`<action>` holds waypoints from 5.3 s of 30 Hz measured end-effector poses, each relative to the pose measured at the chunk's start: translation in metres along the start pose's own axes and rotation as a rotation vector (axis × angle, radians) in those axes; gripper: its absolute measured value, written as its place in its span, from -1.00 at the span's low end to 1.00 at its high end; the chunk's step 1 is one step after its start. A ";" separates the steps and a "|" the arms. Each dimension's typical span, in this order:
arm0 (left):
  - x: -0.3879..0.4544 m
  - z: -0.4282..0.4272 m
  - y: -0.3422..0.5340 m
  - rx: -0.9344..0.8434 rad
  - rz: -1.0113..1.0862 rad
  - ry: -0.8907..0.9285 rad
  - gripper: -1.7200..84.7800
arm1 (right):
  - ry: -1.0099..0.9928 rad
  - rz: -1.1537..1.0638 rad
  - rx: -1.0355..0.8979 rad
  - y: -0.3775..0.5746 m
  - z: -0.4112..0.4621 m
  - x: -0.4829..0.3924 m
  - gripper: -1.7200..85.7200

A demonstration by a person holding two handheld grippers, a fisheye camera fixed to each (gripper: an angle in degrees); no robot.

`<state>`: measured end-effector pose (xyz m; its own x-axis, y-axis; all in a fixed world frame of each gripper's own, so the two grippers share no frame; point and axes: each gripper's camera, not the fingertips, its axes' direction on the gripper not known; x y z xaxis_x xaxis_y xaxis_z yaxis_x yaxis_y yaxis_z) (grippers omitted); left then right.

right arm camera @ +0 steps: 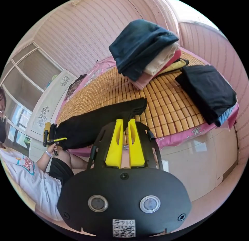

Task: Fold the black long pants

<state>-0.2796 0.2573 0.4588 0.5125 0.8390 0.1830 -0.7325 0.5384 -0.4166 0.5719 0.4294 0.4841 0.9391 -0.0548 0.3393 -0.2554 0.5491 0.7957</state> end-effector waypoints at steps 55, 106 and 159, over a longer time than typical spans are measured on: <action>-0.003 -0.085 0.054 0.307 -0.033 -0.027 -0.98 | -0.448 -0.528 -0.456 0.142 0.245 -0.406 -0.78; 0.114 0.011 0.043 0.135 0.252 0.076 -0.98 | 0.134 -1.086 -0.764 0.039 0.501 -0.560 -0.97; 0.169 -0.016 0.035 0.601 0.492 0.629 -0.94 | -0.673 0.330 0.125 -0.001 0.124 -0.036 -0.94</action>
<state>-0.2110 0.4167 0.4612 0.1078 0.8781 -0.4661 -0.9427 0.2391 0.2325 0.5098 0.3274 0.5338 0.4769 -0.4227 0.7706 -0.5604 0.5291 0.6371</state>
